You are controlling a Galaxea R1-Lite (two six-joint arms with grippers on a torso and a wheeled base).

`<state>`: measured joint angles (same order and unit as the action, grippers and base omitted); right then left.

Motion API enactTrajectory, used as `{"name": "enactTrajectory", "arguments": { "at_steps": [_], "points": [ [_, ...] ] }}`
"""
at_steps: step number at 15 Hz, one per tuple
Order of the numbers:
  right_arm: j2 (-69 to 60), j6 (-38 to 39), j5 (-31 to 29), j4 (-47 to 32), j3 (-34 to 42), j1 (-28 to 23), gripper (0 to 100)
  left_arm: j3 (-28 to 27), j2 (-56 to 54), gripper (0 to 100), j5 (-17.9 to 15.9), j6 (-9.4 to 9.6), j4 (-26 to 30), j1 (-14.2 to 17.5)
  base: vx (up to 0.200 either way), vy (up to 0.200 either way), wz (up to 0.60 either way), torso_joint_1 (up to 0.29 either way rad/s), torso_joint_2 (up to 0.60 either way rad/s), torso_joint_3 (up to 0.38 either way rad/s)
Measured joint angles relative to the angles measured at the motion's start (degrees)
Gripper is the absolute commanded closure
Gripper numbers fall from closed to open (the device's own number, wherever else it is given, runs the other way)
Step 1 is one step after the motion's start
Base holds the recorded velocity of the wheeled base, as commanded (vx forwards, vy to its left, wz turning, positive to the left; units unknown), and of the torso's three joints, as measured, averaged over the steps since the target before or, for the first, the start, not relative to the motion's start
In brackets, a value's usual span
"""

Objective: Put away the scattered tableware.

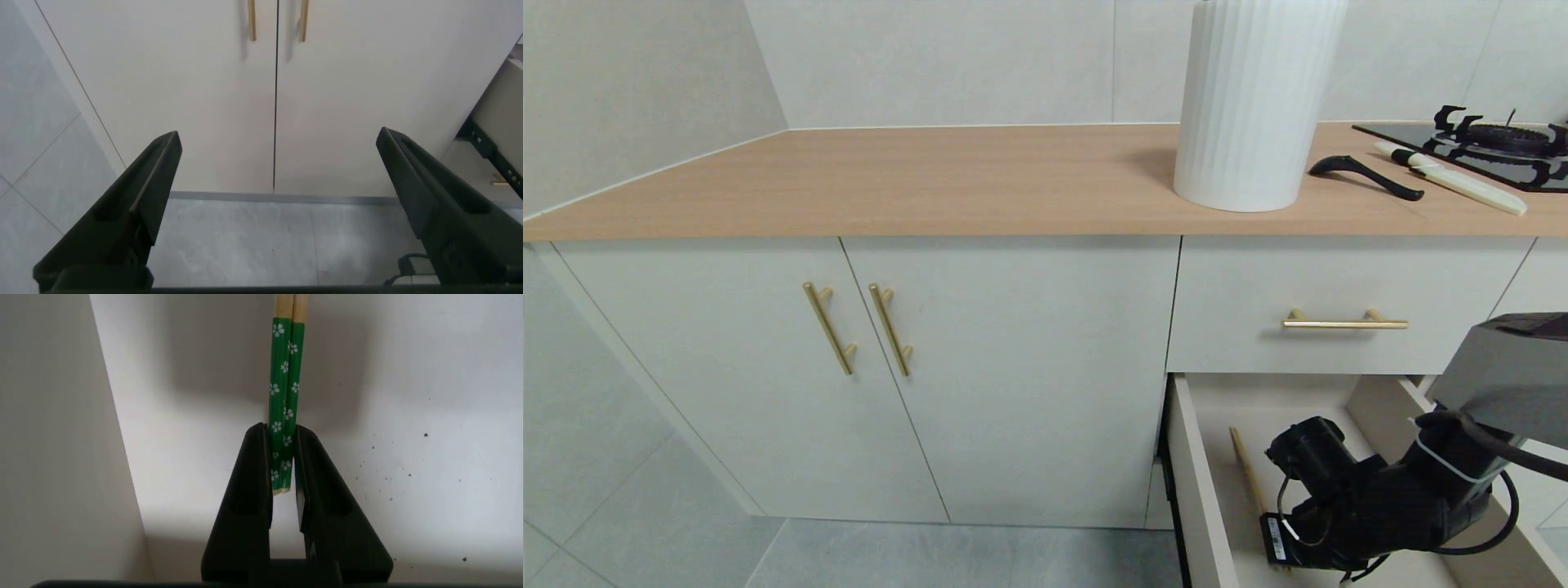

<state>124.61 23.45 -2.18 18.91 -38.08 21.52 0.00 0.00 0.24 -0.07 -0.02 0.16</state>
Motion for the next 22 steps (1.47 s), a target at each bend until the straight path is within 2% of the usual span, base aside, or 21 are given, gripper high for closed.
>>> {"name": "enactTrajectory", "arguments": {
  "at_steps": [1, 2, 14, 17, 22],
  "points": [
    [0.1, 0.0, 0.0, 0.0, 0.0, 0.0, 100, 0.0, 0.0, 0, 0.0, 0.0, 0.0, 0.0, 0.0, 0.0, 0.0, 0.0, 0.0, 0.0],
    [0.1, 0.0, 0.0, 0.0, 0.0, 0.0, 0, 0.0, 0.0, 0, 0.0, 0.0, 0.0, 0.0, 0.0, 0.0, 0.0, 0.0, 0.0, 0.0],
    [-3.3, 0.1, -0.1, -0.2, 1.1, 0.3, 0, 0.0, 0.0, 0, 0.0, 0.0, 0.0, 0.0, 0.0, 0.0, 0.0, 0.0, 0.0, 0.0],
    [-10.5, 0.0, -0.1, -0.8, 2.4, 0.4, 0, 0.0, 0.0, 0, 0.0, 0.0, 0.0, 0.0, 0.0, 0.0, 0.0, 0.0, 0.0, 0.0],
    [-25.0, -0.7, 0.0, -6.5, 3.2, 0.1, 0, 0.0, 0.0, 0, 0.0, 0.0, 0.0, 0.0, 0.0, 0.0, 0.0, 0.0, 0.0, 0.0]
  ]
}}
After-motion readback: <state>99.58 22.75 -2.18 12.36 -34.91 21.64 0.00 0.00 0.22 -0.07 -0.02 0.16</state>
